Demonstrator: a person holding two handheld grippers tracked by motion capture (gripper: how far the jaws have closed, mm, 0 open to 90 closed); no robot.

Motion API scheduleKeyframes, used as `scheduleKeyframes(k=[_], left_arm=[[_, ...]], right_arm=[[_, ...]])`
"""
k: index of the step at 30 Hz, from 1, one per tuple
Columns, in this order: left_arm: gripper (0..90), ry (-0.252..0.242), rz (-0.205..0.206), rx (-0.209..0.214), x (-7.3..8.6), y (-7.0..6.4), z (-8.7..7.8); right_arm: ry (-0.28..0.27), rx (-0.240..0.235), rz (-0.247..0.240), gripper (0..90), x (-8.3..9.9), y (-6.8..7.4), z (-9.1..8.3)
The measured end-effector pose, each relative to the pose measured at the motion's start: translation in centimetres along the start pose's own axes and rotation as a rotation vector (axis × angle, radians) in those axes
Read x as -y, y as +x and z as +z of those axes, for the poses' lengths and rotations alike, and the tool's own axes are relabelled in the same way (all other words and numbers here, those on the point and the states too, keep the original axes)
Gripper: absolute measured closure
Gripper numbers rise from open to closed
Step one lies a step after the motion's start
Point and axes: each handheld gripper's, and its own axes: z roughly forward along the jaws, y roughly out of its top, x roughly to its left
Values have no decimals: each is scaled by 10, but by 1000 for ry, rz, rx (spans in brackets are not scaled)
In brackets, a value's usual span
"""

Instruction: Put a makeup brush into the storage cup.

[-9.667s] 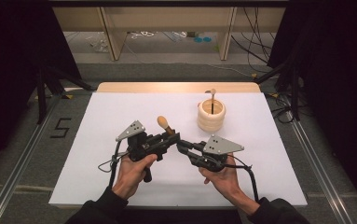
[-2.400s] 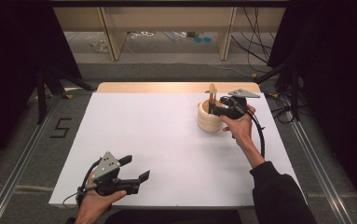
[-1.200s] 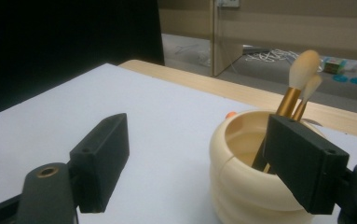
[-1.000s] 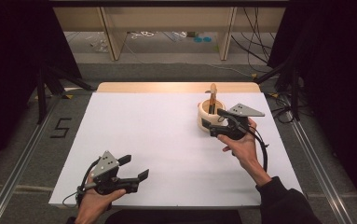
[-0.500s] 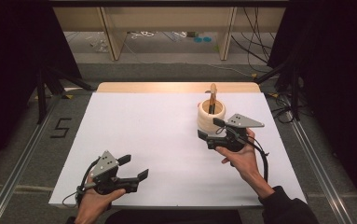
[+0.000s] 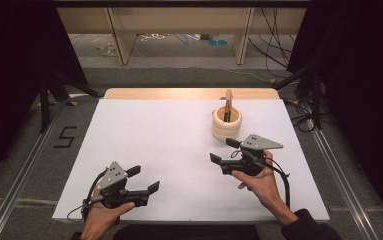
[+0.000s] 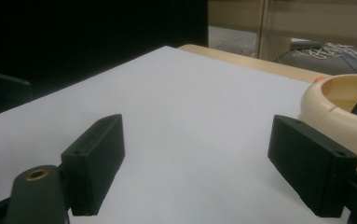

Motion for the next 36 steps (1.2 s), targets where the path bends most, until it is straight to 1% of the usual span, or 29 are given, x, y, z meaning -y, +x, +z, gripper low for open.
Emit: scheduleKeyframes(k=[1, 4, 5, 7, 8, 9, 10, 11, 12, 13, 14, 15, 17, 18, 20, 21, 22, 23, 24, 25, 26, 28, 29, 30, 34, 36], left_arm=[[163, 0, -2, -3, 0, 0, 0], [163, 0, 0, 1, 0, 0, 0], [163, 1, 0, 1, 0, 0, 0], [163, 2, -3, -2, 0, 0, 0], [163, 2, 4, -2, 0, 0, 0], [163, 3, 16, 0, 0, 1, 0], [163, 1, 15, 0, 0, 1, 0], [163, 2, 15, 0, 0, 1, 0], [163, 2, 15, 0, 0, 1, 0], [163, 3, 16, 0, 0, 1, 0], [163, 2, 16, 0, 0, 1, 0], [163, 2, 16, 0, 0, 1, 0], [163, 3, 16, 1, 0, 1, 0], [163, 2, 15, 1, 0, 1, 0], [163, 3, 16, 1, 0, 1, 0], [163, 2, 15, 1, 0, 1, 1], [163, 2, 15, 0, 0, 1, 1], [163, 2, 15, 0, 0, 1, 1], [163, 2, 15, 0, 0, 1, 1], [163, 2, 16, 0, 0, 1, 1], [163, 2, 15, 0, 0, 1, 1], [163, 1, 14, 0, 0, 1, 1], [163, 1, 16, 1, 0, 1, 1], [163, 1, 18, 3, 0, 1, 1], [163, -1, 17, 4, 0, 0, 1], [163, -1, 18, 4, 0, 1, 1]], right_arm=[[-11, -10, 0, 191, 1, 1, 0], [7, -14, -3, 189, 5, 6, -2], [4, -26, -1, 188, 7, 8, -2], [9, -31, 3, 187, 10, 11, -3], [7, -26, 1, 186, 12, 12, -4], [7, -34, -1, 184, 14, 14, -4], [27, -37, -3, 181, 15, 15, -5], [28, -41, -5, 180, 17, 16, -6], [23, -32, -9, 180, 18, 17, -7], [30, -42, -11, 180, 19, 18, -8], [33, -37, -16, 179, 20, 19, -9], [25, -47, -9, 178, 21, 20, -9], [36, -36, -14, 172, 23, 21, -11], [23, -48, -6, 172, 24, 22, -10], [37, -46, -7, 170, 26, 23, -13], [25, -44, -8, 169, 27, 24, -13], [40, -47, -7, 167, 27, 24, -15], [37, -51, -7, 166, 27, 25, -15], [27, -41, -12, 165, 28, 26, -16], [14, -50, -7, 166, 29, 26, -16], [32, -40, -14, 166, 29, 27, -19], [19, -36, -18, 165, 30, 28, -20], [16, -48, -11, 165, 30, 28, -20], [27, -46, -11, 165, 30, 29, -22], [6, -45, -6, 164, 30, 29, -24], [7, -43, -2, 164, 31, 29, -25]])
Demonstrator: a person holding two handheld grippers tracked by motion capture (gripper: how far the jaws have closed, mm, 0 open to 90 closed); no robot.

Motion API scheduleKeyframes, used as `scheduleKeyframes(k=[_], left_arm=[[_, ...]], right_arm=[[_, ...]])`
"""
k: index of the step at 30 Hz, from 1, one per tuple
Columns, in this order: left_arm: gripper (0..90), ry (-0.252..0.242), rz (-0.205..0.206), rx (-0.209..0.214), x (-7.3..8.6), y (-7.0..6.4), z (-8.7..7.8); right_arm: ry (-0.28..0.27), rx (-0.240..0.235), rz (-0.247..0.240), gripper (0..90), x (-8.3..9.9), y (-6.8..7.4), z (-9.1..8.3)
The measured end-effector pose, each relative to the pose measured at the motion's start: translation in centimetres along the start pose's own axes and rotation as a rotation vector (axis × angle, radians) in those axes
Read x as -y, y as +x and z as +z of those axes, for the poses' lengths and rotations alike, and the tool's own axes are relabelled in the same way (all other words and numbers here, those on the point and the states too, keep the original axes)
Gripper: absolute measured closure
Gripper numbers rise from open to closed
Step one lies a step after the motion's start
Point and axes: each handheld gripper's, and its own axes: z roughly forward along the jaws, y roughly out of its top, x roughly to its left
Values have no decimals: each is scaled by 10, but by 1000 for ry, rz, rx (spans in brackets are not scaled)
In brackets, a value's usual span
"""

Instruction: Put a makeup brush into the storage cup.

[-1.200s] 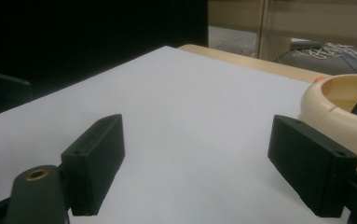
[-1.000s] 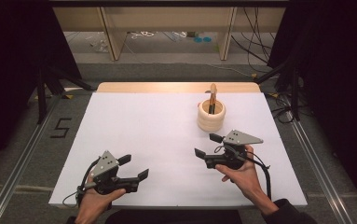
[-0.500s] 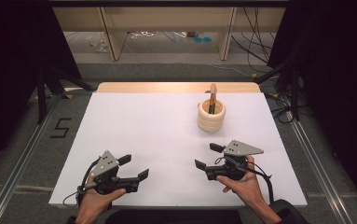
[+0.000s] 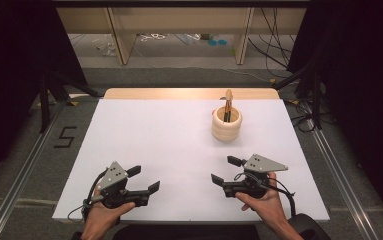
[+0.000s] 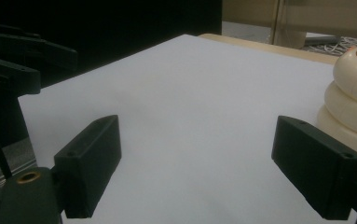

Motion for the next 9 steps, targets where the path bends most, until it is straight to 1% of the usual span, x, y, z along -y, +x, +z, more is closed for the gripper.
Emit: scheduleKeyframes(k=[4, 5, 6, 9], left_arm=[[163, -2, 1, -1, 0, 0, 0], [163, -2, 2, -3, 0, 0, 0], [163, -2, 0, -4, 0, 0, 0], [163, -3, 0, -4, 0, 1, 0]], right_arm=[[-2, -3, 1, 164, 0, 0, -1], [-15, 2, 4, 164, 1, 1, -1], [-3, 4, 0, 163, 1, 0, -1], [-15, 1, 3, 162, 1, -1, 0]])
